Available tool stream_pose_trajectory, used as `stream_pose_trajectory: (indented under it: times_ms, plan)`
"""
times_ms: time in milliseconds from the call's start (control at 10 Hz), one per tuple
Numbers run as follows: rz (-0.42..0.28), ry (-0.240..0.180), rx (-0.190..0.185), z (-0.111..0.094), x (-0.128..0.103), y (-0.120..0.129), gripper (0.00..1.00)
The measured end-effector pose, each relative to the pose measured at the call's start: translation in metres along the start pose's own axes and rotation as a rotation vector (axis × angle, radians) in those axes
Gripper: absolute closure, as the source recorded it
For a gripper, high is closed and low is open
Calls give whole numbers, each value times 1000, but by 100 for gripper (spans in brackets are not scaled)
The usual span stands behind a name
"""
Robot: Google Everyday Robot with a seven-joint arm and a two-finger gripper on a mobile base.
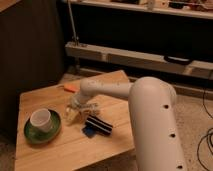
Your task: Stand the bottle upright
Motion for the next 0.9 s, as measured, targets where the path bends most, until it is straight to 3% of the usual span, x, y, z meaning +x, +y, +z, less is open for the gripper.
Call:
stream_pose_trajectory:
  times_ms: [200, 300, 900]
  plan:
    - [10, 22, 6, 2, 6, 0, 45]
    - [17, 27, 10, 2, 9, 0, 48]
    - [30, 44, 22, -3, 18, 0, 48]
